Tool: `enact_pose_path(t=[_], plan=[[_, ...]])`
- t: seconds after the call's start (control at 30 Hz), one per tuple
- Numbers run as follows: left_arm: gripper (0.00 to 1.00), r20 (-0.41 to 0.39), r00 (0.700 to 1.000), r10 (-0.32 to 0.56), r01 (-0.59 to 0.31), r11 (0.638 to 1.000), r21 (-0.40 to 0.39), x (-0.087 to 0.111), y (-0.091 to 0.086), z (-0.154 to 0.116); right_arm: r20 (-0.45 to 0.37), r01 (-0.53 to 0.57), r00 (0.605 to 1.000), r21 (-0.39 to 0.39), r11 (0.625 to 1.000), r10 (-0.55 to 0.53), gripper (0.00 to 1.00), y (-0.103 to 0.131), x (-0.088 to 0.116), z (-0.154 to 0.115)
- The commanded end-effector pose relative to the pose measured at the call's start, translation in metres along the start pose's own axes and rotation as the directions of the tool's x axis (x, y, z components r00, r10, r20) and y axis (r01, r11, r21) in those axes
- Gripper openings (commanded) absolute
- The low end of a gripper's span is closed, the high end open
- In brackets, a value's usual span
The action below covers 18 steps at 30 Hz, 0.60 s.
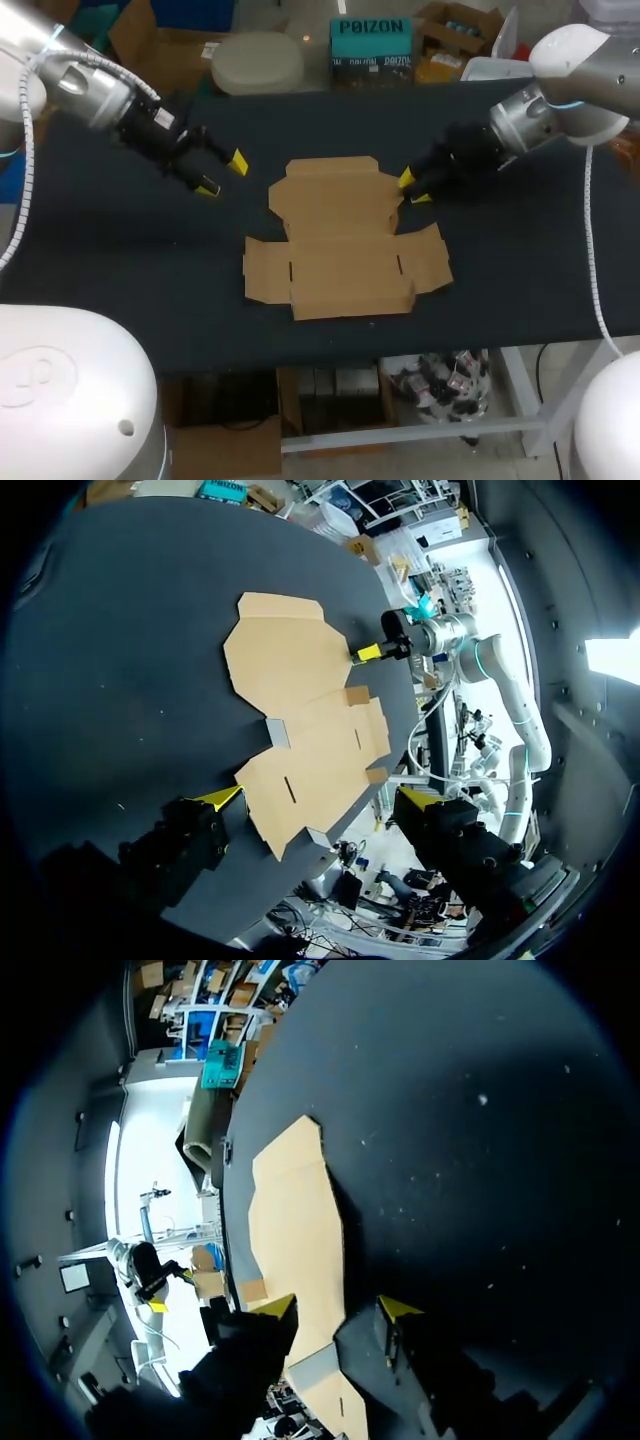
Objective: Assemble the packaging by folding the flat box into shape, placing the metal phone stand inside, and closing the box properly
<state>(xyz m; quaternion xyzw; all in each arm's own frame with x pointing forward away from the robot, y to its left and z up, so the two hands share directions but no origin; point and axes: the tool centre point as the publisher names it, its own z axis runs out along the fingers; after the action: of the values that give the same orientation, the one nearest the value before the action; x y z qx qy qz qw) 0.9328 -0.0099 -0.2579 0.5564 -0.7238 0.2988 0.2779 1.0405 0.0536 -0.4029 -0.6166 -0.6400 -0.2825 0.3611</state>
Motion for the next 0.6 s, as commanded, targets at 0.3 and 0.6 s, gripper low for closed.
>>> enact_pose_path(t=[0.3, 0.6], plan=[[1.0, -0.014, 1.0, -0.01, 0.009, 1.0, -0.007, -0.009, -0.001, -0.001, 0.003, -0.01, 1.0, 0.051, 0.999, 0.01, 0.49, 0.007, 0.003, 0.014], [1.0, -0.024, 1.0, -0.016, 0.016, 1.0, -0.002, -0.014, 0.003, -0.003, -0.025, -0.025, 0.999, -0.02, 0.999, 0.024, 0.43, 0.008, 0.006, 0.024]])
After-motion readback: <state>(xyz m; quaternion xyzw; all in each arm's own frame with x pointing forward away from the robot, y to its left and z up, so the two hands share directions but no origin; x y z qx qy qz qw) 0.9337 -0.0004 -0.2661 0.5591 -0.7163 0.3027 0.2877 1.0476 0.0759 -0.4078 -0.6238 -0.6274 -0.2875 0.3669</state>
